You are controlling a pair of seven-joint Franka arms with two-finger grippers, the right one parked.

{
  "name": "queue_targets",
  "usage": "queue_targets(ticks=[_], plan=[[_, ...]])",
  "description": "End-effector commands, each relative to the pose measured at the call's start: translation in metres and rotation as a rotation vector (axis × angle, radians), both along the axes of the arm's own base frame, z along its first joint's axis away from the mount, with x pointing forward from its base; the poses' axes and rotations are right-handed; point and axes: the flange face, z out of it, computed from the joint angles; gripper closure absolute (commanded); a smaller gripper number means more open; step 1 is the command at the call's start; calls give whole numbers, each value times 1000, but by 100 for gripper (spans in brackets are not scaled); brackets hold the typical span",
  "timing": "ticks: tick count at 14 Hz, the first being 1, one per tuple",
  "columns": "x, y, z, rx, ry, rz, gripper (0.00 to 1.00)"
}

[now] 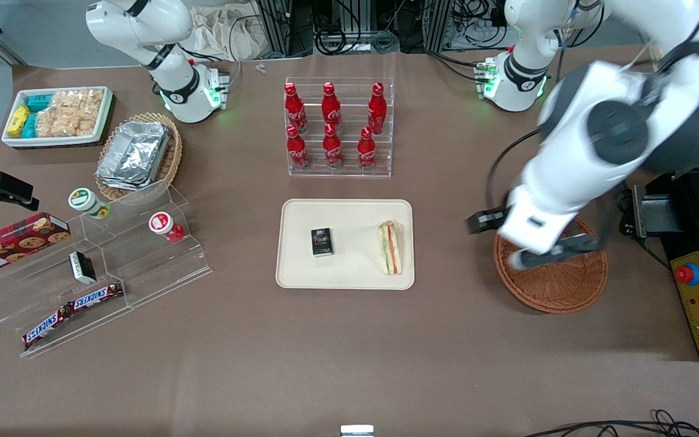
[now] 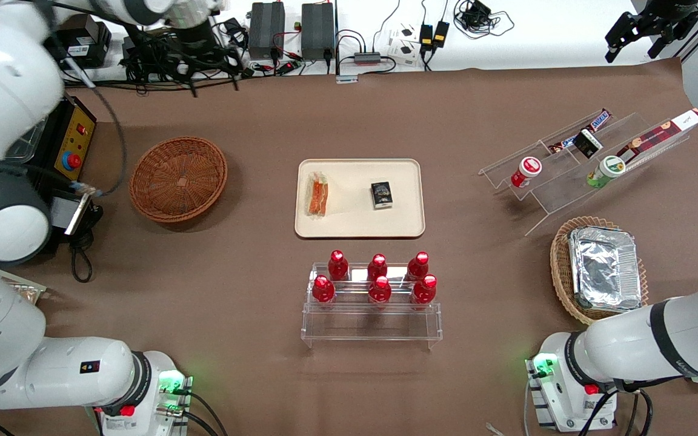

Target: Place sandwich from basket to tray

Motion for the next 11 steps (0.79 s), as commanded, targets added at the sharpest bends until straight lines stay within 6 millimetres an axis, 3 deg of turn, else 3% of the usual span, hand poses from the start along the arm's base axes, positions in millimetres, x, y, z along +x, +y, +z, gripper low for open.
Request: queue_targets(ticks=[1,4,6,8,11], plan=[[-23,48,16,19,19,-51,0],[-20,63,16,22,42,-82,0],[-19,86,11,31,52,-93,0],[-32,113,15,55,47,-155,0],[-46,133,21,64,47,-214,0]])
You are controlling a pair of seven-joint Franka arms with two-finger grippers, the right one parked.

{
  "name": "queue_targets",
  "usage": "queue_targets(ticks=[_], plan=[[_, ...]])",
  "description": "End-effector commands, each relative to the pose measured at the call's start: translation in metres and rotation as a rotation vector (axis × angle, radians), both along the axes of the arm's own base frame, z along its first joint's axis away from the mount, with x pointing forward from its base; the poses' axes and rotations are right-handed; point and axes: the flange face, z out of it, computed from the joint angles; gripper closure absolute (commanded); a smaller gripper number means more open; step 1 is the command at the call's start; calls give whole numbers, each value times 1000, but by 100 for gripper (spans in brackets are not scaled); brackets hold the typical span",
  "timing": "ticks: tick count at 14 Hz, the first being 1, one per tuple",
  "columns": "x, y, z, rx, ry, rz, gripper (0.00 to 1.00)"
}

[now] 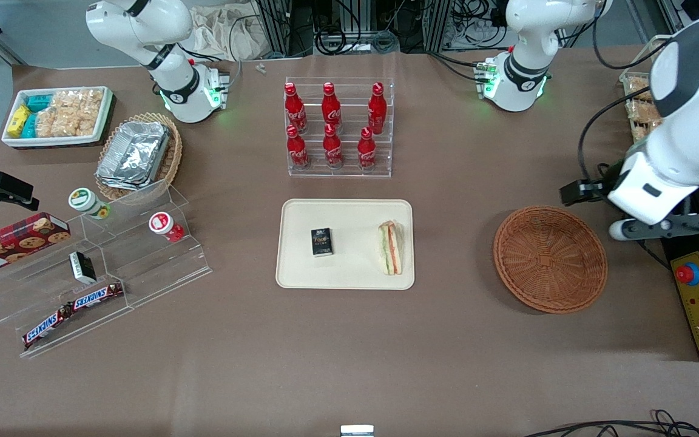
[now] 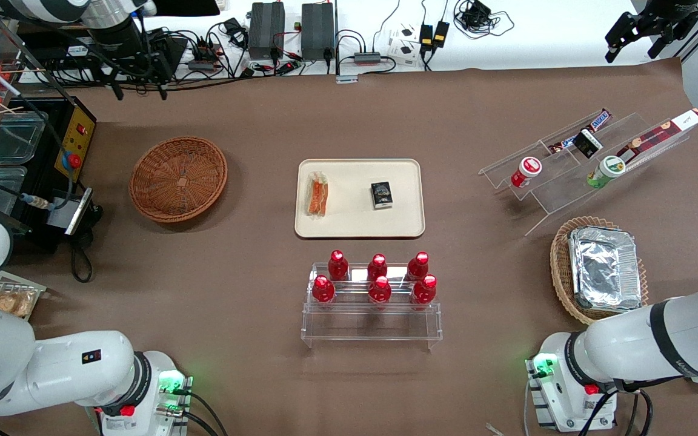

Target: Place sandwich from basket to tray

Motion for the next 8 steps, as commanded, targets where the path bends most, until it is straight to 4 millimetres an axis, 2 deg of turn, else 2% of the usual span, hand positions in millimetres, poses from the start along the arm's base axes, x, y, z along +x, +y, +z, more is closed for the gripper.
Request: queue_targets(ticks=[1,4,5,7,8], plan=[[-37,10,14,1,-8,-83,0],[-46,28,21,-8,22,-213,0],[-46,29,31,-10,36,-225,0],[-35,30,44,3,27,-229,0],[-25,30,43,-7,24,-221,0]])
